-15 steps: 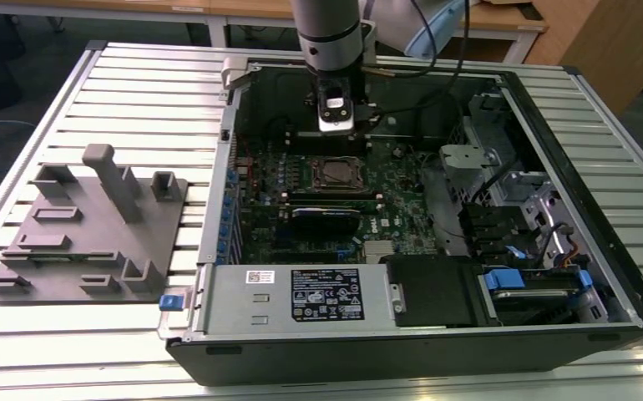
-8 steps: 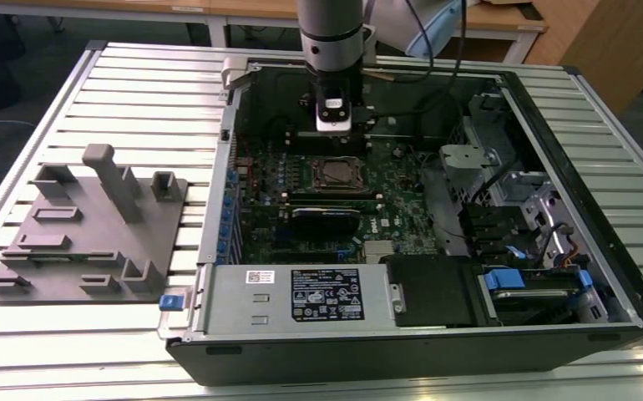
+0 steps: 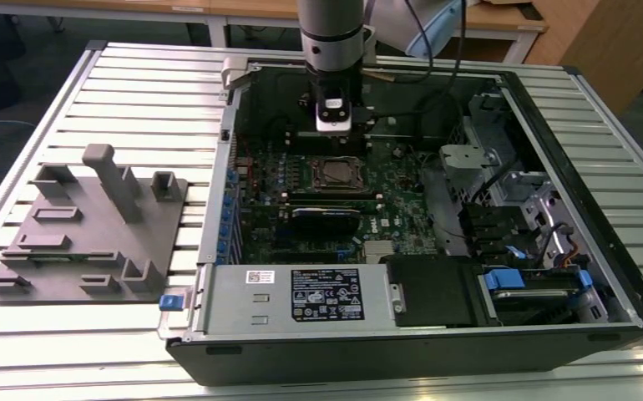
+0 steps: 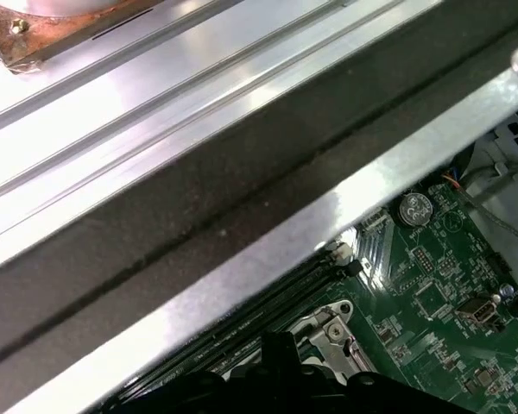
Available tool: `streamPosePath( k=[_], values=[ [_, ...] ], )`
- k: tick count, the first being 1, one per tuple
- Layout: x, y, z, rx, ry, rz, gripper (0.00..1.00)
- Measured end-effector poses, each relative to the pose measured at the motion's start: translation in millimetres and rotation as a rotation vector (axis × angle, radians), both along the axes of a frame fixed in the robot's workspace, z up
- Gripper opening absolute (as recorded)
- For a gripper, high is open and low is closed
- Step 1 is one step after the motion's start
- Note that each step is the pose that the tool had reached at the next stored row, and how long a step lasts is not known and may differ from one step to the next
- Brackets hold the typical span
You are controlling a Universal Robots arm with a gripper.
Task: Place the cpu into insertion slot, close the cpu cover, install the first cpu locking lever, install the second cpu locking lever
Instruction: 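Install the first cpu locking lever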
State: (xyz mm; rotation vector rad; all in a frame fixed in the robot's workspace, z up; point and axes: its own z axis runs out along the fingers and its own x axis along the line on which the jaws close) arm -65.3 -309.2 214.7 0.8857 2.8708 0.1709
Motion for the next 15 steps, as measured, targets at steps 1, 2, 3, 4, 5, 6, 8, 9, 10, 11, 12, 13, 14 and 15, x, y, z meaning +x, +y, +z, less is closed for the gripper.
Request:
streamPosePath(
  k=[1, 2, 3, 4, 5, 6, 8, 9, 10, 11, 12, 13, 14, 15],
  values=[
    [0.0, 0.0, 0.0, -0.001, -0.0001, 0.01, 0.1],
    [0.0, 0.0, 0.1, -0.0022, -0.0001, 0.02, 0.1],
    [-0.1, -0.1, 0.5, -0.0031, 0.0002, 0.03, 0.1],
    [-0.1, -0.1, 1.2, -0.004, 0.0, 0.038, 0.1],
    [0.0, 0.0, 1.9, -0.0056, 0.0, 0.045, 0.1],
    [0.0, 0.0, 2.2, -0.0082, 0.0006, 0.05, 0.1],
    [0.0, 0.0, 2.3, -0.0191, 0.0053, 0.059, 0.1],
    [0.0, 0.0, 2.3, -0.0316, 0.0086, 0.063, 0.1],
    [0.0, 0.0, 2.3, -0.0445, 0.0116, 0.067, 0.1],
    [0.0, 0.0, 2.3, -0.0575, 0.0148, 0.071, 0.1],
    [0.0, -0.1, 2.3, -0.0702, 0.0176, 0.074, 0.1],
    [0.0, -0.2, 2.3, -0.0783, 0.019, 0.078, 0.1],
    [0.0, -0.2, 2.3, -0.0831, 0.0199, 0.082, 0.1],
    [0.0, -0.3, 2.3, -0.088, 0.0205, 0.088, 0.1]
  ],
)
